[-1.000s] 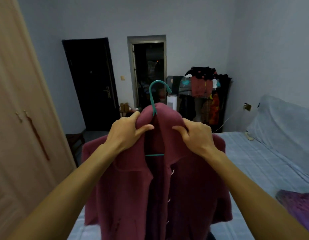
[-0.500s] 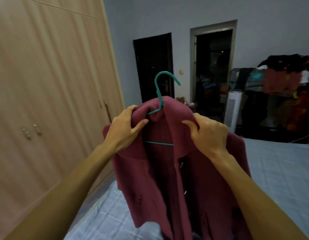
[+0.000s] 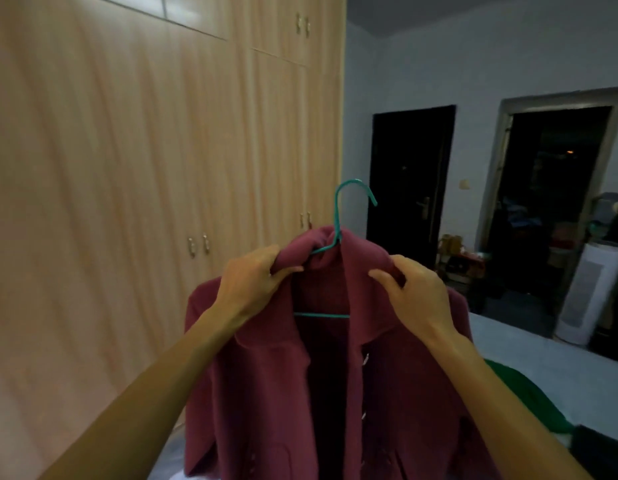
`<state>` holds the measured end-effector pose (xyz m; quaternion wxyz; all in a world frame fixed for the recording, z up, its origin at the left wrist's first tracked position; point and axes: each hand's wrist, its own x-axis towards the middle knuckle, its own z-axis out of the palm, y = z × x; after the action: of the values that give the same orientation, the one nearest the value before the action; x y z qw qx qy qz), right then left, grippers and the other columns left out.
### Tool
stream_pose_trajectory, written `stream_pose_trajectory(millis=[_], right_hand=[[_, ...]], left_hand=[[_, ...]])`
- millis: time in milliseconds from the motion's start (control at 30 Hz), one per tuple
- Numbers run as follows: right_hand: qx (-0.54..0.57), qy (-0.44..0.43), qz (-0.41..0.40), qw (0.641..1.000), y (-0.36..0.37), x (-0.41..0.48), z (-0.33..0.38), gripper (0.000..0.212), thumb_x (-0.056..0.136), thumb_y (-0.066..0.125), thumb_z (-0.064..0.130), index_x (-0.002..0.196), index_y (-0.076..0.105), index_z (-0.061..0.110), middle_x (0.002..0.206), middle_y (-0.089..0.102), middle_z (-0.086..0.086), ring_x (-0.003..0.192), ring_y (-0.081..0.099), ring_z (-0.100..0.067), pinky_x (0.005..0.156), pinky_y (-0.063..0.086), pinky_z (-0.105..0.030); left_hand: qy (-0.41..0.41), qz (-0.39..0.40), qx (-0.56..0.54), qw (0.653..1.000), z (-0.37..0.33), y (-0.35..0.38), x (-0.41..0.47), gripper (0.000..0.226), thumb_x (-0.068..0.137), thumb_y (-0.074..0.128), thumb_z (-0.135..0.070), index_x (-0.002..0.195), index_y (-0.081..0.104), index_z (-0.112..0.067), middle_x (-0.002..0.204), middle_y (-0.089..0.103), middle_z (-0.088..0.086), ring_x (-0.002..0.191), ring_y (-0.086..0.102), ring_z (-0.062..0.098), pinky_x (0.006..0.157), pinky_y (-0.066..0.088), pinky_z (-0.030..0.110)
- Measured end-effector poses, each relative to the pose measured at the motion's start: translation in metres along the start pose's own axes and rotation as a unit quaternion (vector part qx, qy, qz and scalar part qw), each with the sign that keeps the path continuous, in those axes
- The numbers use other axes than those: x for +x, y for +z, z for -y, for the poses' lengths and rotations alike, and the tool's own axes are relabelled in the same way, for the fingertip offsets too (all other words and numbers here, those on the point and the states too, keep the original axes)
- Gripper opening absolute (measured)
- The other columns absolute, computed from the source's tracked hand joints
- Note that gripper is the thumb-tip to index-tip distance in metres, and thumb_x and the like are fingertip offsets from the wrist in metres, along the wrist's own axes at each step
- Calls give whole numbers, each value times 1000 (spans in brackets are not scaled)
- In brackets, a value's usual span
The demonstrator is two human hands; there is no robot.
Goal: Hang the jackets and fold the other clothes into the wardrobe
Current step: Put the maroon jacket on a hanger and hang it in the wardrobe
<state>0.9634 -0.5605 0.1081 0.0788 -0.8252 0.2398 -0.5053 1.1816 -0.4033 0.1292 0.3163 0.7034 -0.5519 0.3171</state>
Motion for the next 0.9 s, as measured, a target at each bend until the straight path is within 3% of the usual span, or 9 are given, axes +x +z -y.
stream_pose_trajectory(millis=[167, 400, 600, 733, 900], right_hand=[[71, -20, 0, 997, 87, -10, 101, 40, 87, 63, 38, 122, 56, 19, 113, 59, 2, 100, 58, -14, 89, 49, -36], [138, -142, -33, 980, 201, -33, 259, 29, 90, 59, 27, 114, 61, 10, 110, 59, -4, 101, 57, -19, 89, 48, -36], [232, -178, 26, 956, 280, -52, 366, 28, 92, 56, 30, 112, 62, 11, 109, 59, -4, 102, 58, -19, 91, 48, -33], [276, -195, 70, 938, 322, -65, 425, 29, 92, 53, 33, 112, 62, 13, 106, 60, -2, 100, 57, -17, 89, 48, -33], [315, -195, 130, 920, 369, -78, 487, 27, 93, 56, 29, 116, 61, 16, 110, 60, 0, 103, 55, -13, 91, 47, -34]], left_hand=[[-65, -24, 55, 996, 94, -69, -53, 58, 79, 39, -67, 94, 64, -16, 89, 70, 8, 83, 64, 33, 61, 45, 37], [-121, -55, 154, 979, 202, -178, -132, 37, 83, 62, -48, 89, 60, -12, 79, 68, 10, 69, 63, 37, 52, 34, 33], [-179, -54, 240, 953, 271, -256, -202, 36, 82, 65, -46, 84, 58, -11, 73, 65, 6, 60, 61, 34, 48, 29, 28], [-248, -66, 293, 921, 304, -297, -243, 35, 85, 61, -46, 99, 60, -14, 87, 68, 5, 71, 64, 35, 53, 39, 35], [-326, -73, 339, 880, 337, -341, -281, 35, 88, 56, -48, 94, 59, -14, 82, 66, 4, 68, 63, 33, 56, 44, 38]])
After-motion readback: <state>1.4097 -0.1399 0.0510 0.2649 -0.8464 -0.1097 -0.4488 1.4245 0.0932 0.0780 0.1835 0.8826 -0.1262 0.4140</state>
